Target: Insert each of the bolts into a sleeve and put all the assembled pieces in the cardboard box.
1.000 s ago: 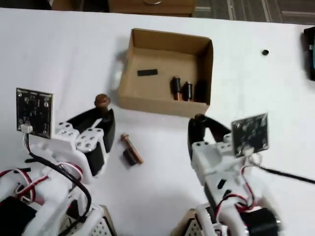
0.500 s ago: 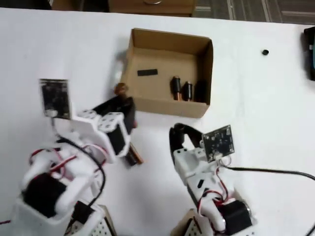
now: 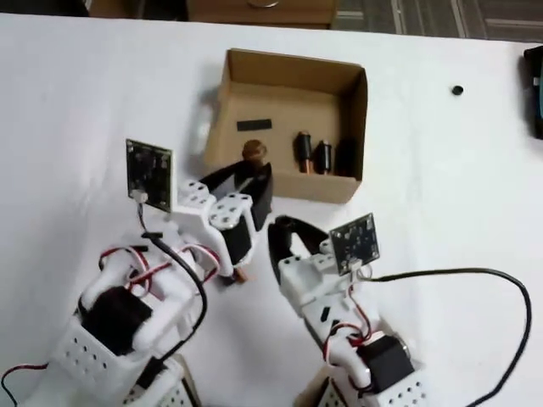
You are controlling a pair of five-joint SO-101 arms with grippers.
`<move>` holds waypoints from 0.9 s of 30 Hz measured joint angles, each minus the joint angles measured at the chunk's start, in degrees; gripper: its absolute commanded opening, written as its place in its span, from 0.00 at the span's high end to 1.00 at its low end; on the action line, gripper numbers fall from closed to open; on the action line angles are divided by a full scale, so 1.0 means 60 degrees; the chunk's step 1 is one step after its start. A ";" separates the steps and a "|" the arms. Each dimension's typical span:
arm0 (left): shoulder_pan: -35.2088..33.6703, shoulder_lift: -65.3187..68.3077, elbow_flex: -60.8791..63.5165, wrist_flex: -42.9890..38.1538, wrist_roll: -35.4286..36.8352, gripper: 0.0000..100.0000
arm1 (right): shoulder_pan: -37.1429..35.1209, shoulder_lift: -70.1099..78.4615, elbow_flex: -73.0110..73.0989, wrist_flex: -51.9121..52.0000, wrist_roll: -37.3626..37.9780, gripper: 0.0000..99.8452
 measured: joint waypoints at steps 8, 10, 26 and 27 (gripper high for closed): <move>0.0000 0.0015 0.0777 -0.0484 0.0000 0.98 | -0.0249 0.0015 0.0190 -0.0264 0.0000 0.98; 0.0000 0.0015 0.0850 -0.0498 0.0000 0.98 | -0.0381 0.0015 0.0190 -0.0264 0.0000 0.98; -0.0117 0.0015 0.1319 -0.0498 -0.0073 0.98 | -0.0908 0.0015 0.0190 -0.0264 0.0000 0.98; -0.0117 0.0015 0.1319 -0.0498 -0.0073 0.98 | -0.0908 0.0015 0.0190 -0.0264 0.0000 0.98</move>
